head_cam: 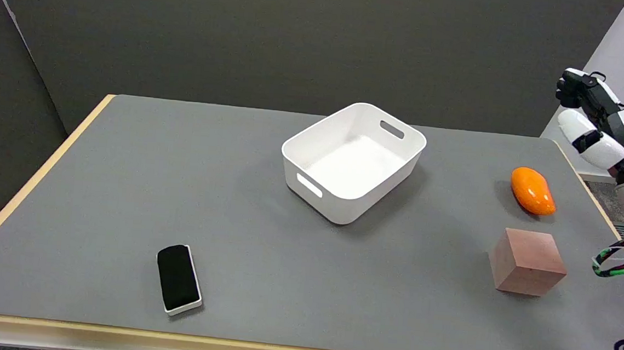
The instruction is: Pick up wooden cube.
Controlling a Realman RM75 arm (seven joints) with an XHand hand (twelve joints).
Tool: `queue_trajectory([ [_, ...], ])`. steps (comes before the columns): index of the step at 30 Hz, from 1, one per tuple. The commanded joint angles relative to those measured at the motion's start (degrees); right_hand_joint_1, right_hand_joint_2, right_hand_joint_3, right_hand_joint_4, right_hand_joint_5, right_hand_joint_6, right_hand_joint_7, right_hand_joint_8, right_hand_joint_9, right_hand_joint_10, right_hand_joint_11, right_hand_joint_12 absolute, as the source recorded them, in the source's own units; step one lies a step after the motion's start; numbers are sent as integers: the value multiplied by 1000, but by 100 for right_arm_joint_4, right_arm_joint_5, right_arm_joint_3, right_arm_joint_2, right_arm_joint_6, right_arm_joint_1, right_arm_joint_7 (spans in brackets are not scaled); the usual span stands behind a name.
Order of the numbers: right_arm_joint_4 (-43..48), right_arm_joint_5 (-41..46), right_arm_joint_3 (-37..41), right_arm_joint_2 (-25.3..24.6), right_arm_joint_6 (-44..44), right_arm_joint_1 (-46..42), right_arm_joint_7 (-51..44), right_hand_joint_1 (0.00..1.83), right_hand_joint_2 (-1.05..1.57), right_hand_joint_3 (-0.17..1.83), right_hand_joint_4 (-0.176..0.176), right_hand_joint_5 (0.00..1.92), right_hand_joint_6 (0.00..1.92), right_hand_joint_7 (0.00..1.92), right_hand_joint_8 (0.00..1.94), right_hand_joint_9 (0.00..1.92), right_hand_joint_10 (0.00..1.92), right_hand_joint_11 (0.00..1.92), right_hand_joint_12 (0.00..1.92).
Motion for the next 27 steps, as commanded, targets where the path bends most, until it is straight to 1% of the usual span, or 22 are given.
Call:
queue_trajectory([
  [1,1514,-1474,1572,-268,1218,-1729,-1346,448,662,827,3,221,420,321,356,210,786,20,1189],
  [7,1991,-1652,2036,-478,873,-2556,-1741,382,623,816,6,197,392,315,351,199,775,9,1181],
  [11,1963,-1639,2395,-691,745,-2913,-2247,330,590,820,14,158,351,282,321,166,725,-1,1154],
  [17,2000,-1624,2940,-989,328,-3313,-2310,318,567,822,12,136,333,270,319,145,708,-1,1146],
  [20,2028,-1686,2979,-1084,315,-3478,-2310,277,520,900,13,106,364,240,368,148,704,0,1112],
  [22,2039,-1752,2938,-1111,309,-3584,-2310,276,517,899,13,102,362,240,370,147,703,0,1112],
  [27,1954,-2140,2787,-1191,661,-3673,-2310,288,508,899,13,91,357,234,374,135,697,-1,1106],
])
